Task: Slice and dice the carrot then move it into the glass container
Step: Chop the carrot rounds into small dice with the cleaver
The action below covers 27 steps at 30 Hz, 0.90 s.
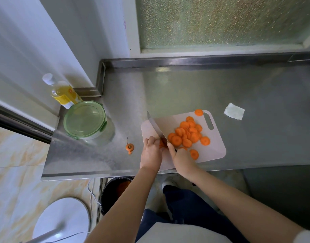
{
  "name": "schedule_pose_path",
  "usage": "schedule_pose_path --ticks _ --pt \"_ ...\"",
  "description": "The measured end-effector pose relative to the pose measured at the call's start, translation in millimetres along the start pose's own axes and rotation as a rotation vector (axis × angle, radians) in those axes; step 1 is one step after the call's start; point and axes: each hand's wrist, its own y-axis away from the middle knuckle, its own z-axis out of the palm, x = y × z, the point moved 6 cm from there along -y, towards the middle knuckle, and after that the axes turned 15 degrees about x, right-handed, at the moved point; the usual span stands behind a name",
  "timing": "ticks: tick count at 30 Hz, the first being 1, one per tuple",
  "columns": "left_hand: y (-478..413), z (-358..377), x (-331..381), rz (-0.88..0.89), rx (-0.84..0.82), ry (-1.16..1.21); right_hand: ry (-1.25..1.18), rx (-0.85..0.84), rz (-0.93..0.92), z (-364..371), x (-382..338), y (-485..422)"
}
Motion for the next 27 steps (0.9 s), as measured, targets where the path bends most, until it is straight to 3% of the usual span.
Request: schedule_pose_path --ticks 7,14,24,27 --pt "-6.6 0.2 -6.3 -0.025 -0.034 -0.069 -0.012 -0.107 0.078 -9.3 3.9 -4.5" --pt "-10.6 -12.4 -10.3 -0.086 0.047 0.118 -0.231 -0.012 0.154 -13.2 4.3 -12.8" --pt "-15.9 -9.5 -13.6 -0.131 -0.014 0.092 -0.064 -0.123 0.141 -15.3 0.8 0.0" --pt "-15.2 -7.9 -13.7 -0.141 -0.031 0.081 0.053 -0.230 0.103 -16.7 0.3 4.6"
